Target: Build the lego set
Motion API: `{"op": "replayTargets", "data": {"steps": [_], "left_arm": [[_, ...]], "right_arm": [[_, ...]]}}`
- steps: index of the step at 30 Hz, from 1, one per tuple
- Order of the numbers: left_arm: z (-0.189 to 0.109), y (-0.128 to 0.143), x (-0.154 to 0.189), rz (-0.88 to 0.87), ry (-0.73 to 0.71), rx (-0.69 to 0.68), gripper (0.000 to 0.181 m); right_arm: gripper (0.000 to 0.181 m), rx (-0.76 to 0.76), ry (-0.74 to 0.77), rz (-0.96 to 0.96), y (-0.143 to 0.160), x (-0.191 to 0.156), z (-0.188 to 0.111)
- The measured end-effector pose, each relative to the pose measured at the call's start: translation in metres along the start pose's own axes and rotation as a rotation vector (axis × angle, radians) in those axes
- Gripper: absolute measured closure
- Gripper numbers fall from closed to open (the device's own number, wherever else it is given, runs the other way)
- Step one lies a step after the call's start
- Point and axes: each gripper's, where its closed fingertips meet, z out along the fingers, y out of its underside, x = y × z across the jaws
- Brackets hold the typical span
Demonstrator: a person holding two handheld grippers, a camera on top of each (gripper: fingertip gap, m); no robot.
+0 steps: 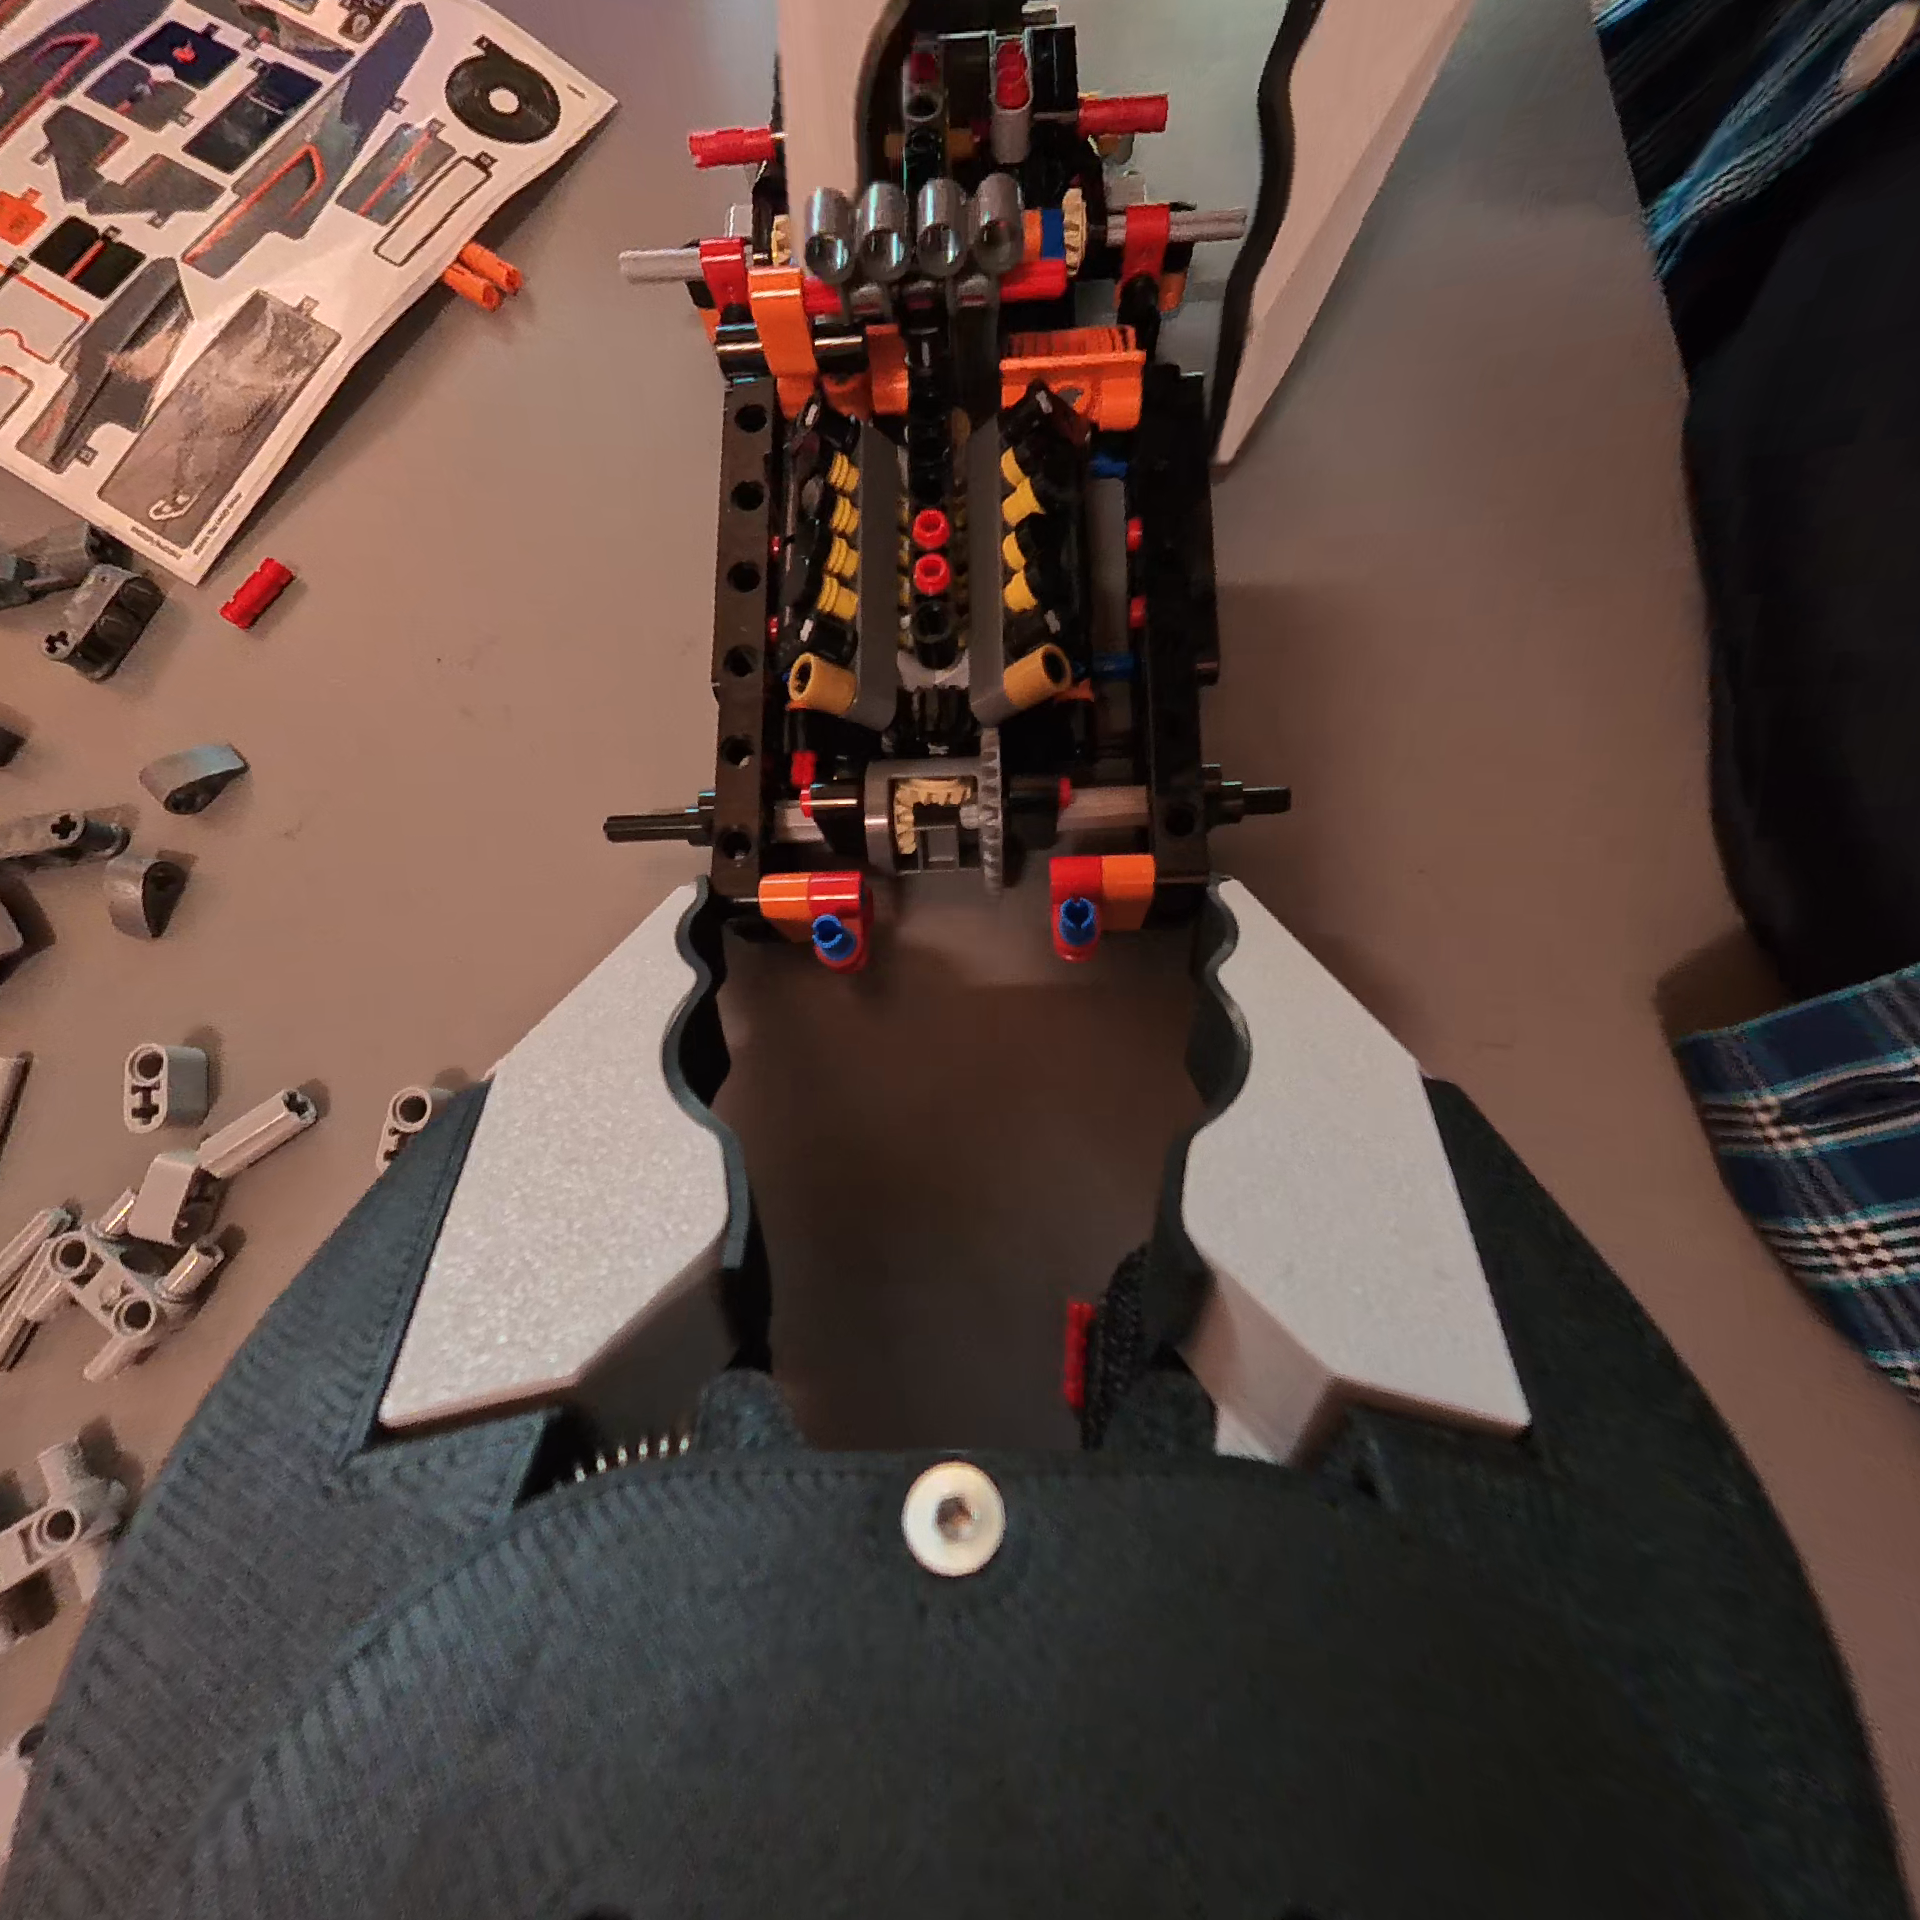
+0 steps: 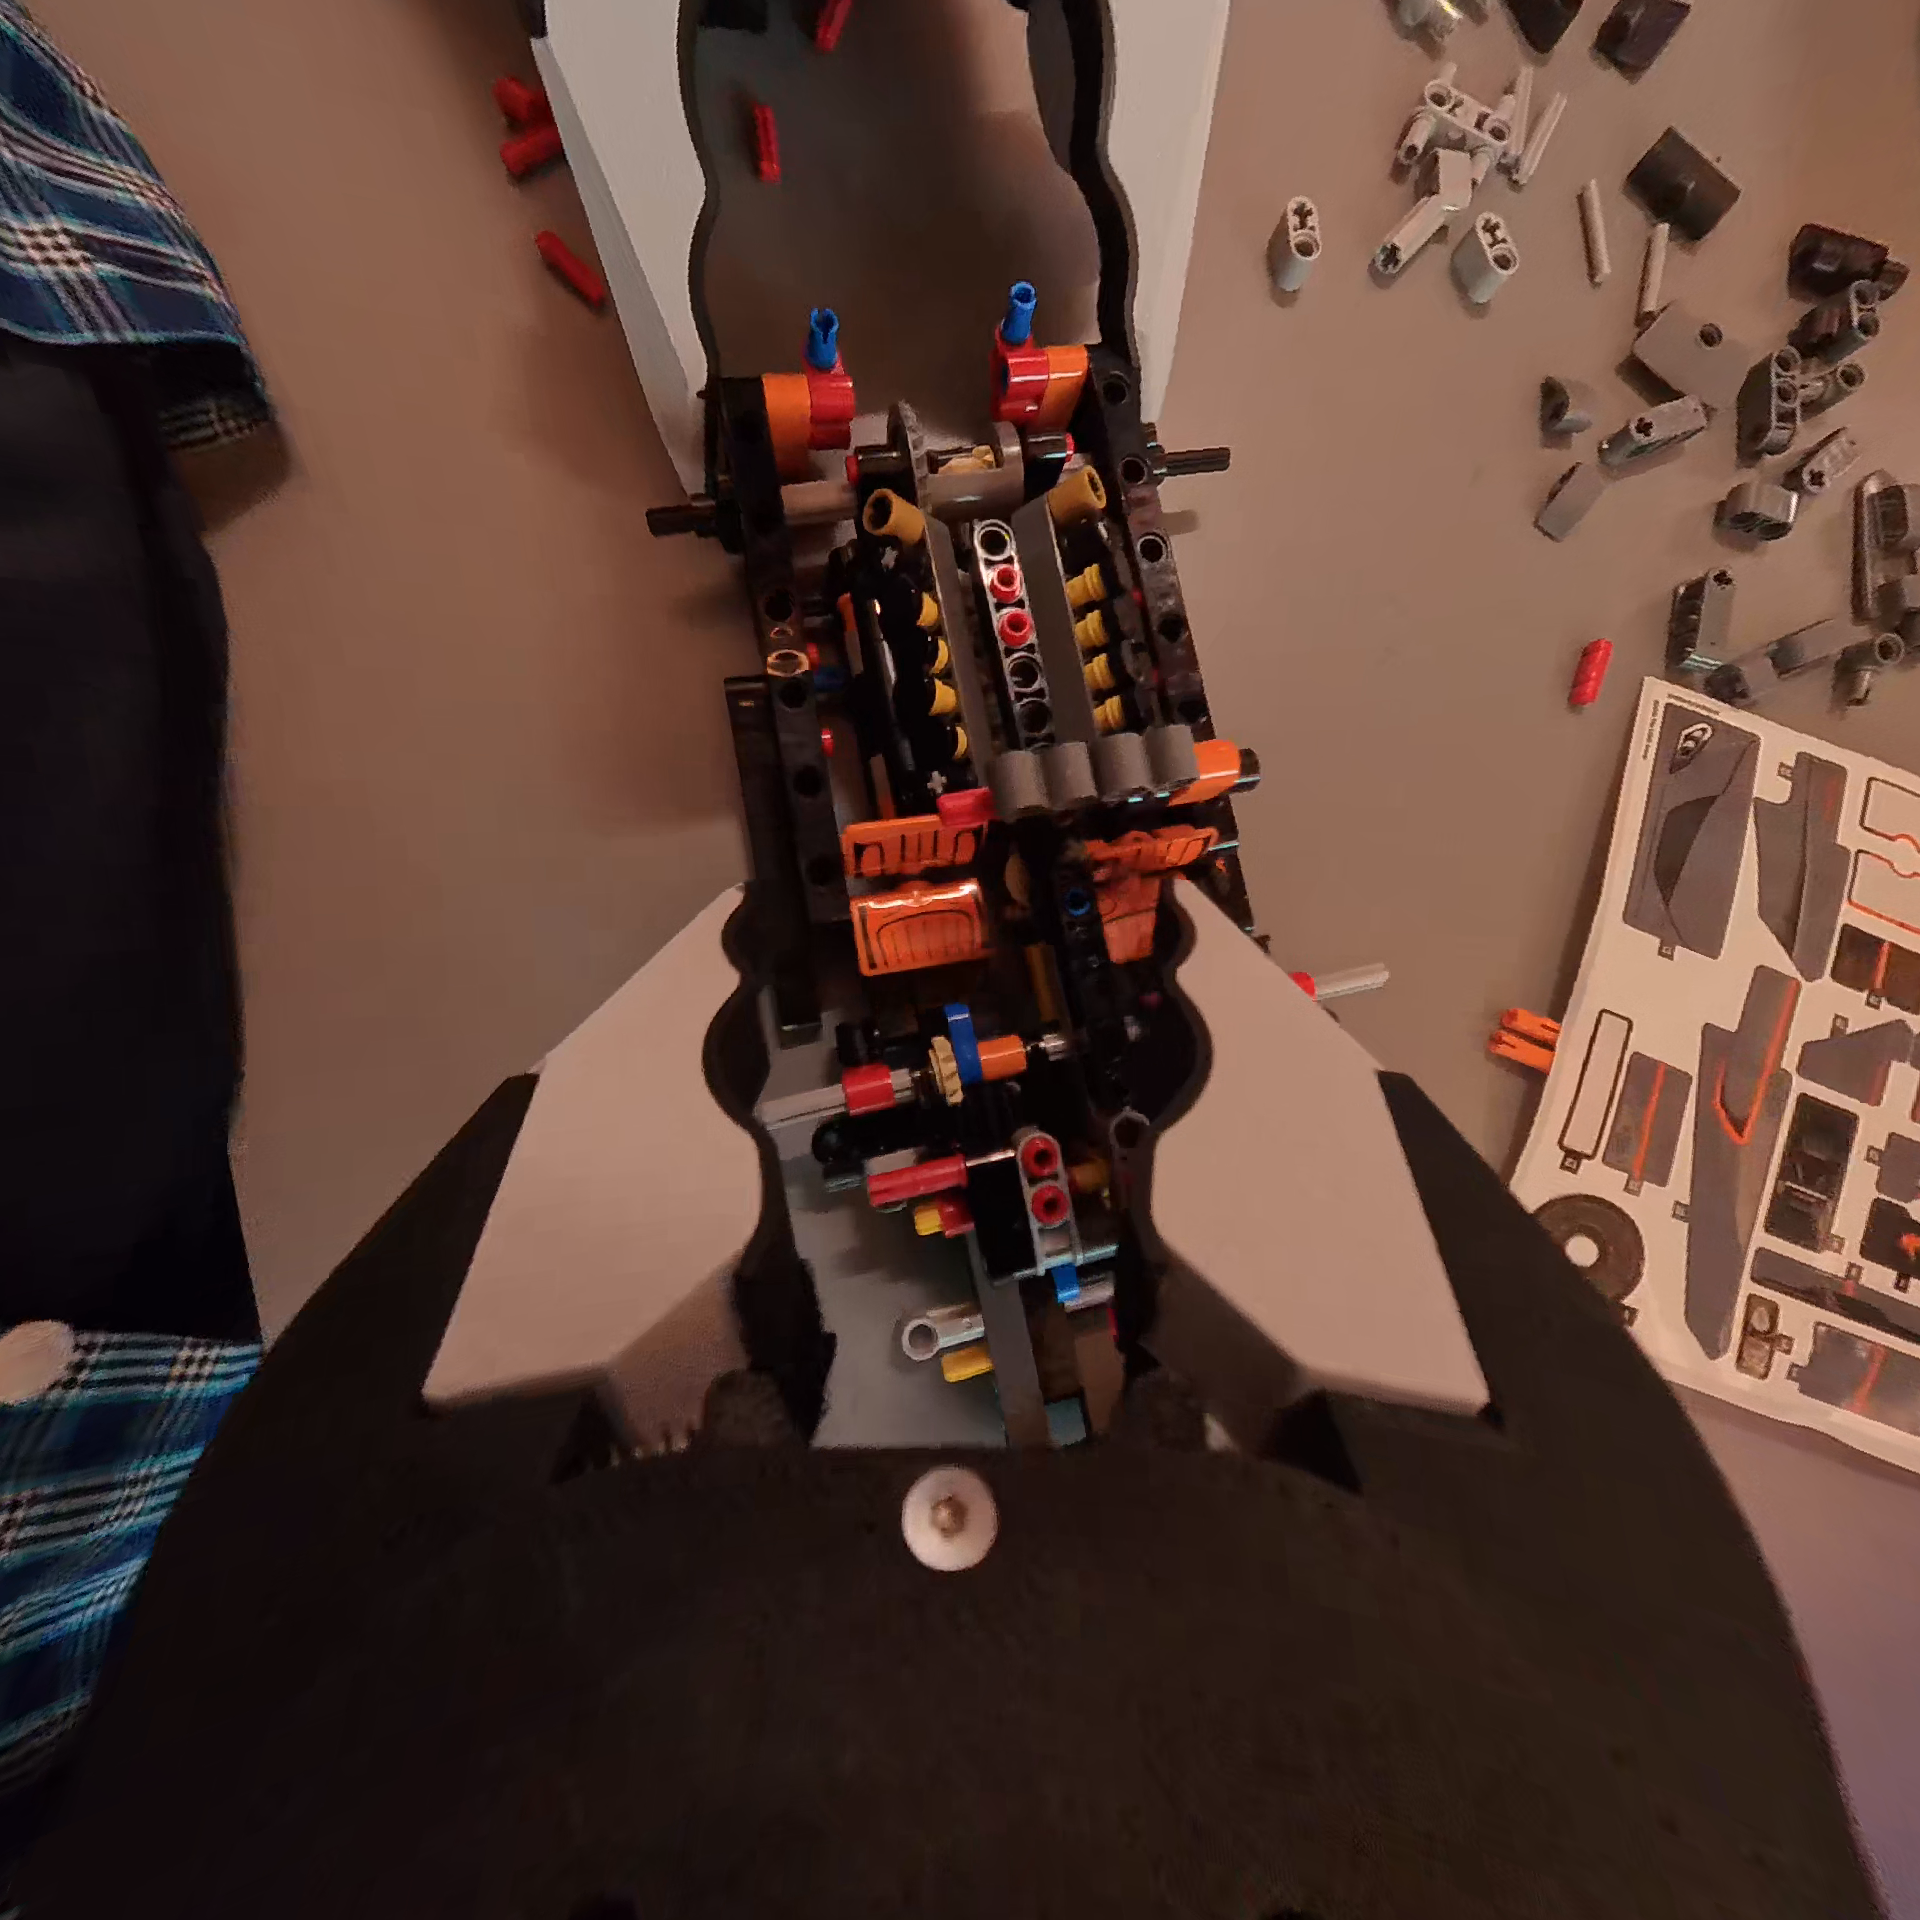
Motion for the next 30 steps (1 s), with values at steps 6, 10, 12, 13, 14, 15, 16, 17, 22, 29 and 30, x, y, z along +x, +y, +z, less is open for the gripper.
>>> {"op": "replayTargets", "data": {"steps": [6,10,12,13,14,15,16,17,22,29,30], "left_arm": [[0.001,-0.001,-0.001,0.006,-0.002,0.000,0.088],[0.001,-0.002,0.000,0.018,0.000,0.003,0.088],[0.001,-0.002,0.001,0.019,0.002,0.003,0.089],[0.002,-0.002,0.001,0.018,0.003,0.003,0.089],[0.002,-0.002,0.001,0.019,0.004,0.003,0.089],[0.002,-0.002,0.001,0.021,0.005,0.003,0.089],[0.002,-0.003,0.001,0.022,0.005,0.003,0.089],[0.002,-0.003,0.001,0.024,0.005,0.004,0.089],[0.003,-0.004,0.002,0.027,0.003,0.004,0.088],[0.003,-0.005,0.002,0.032,0.002,0.005,0.089],[0.003,-0.005,0.002,0.033,0.002,0.006,0.089]], "right_arm": [[0.092,0.030,-0.002,-0.060,-0.007,0.007,-0.004],[0.083,0.039,-0.012,-0.090,-0.009,0.014,0.004],[0.081,0.048,-0.030,-0.093,-0.009,0.015,0.008],[0.080,0.049,-0.037,-0.097,-0.009,0.016,0.010],[0.080,0.053,-0.049,-0.098,-0.010,0.016,0.011],[0.079,0.055,-0.060,-0.102,-0.011,0.016,0.012],[0.079,0.055,-0.076,-0.102,-0.011,0.016,0.013],[0.081,0.055,-0.093,-0.105,-0.011,0.014,0.014],[0.093,0.064,-0.131,-0.127,-0.012,0.009,0.014],[0.093,0.057,-0.136,-0.120,-0.012,0.009,0.015],[0.093,0.058,-0.137,-0.122,-0.012,0.009,0.014]]}}
